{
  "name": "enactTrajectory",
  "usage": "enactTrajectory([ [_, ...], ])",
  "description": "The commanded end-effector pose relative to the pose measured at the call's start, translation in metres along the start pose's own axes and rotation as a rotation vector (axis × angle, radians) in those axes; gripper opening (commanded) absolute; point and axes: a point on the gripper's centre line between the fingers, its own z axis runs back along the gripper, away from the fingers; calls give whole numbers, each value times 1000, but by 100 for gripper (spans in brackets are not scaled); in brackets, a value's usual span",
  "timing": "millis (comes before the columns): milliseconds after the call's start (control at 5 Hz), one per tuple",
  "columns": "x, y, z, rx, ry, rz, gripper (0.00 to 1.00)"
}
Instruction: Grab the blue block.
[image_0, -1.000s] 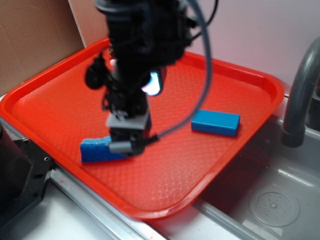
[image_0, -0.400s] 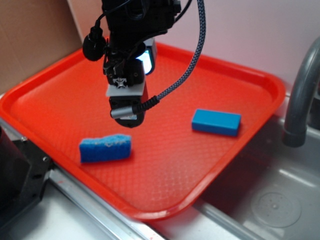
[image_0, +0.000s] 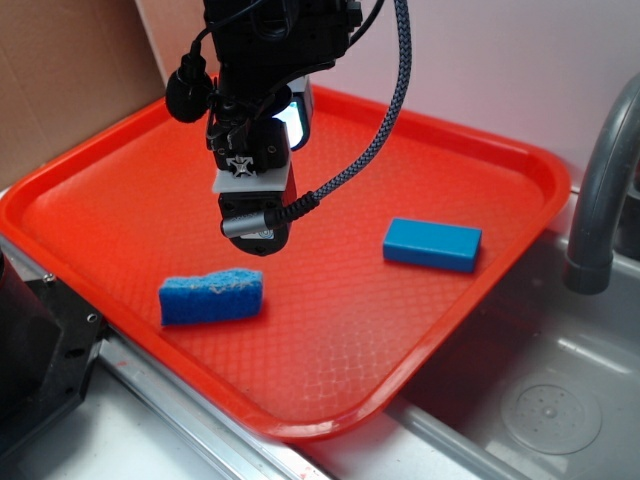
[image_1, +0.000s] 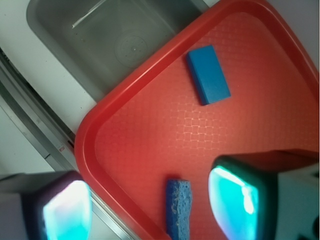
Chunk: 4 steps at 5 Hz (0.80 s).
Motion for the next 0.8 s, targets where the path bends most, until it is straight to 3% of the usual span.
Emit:
enactTrajectory([
  [0,27,14,1,5,-82,-153,100],
  [200,52,41,-24,-1,-57,-155,100],
  [600,96,132,-103,31,7,-122,100],
])
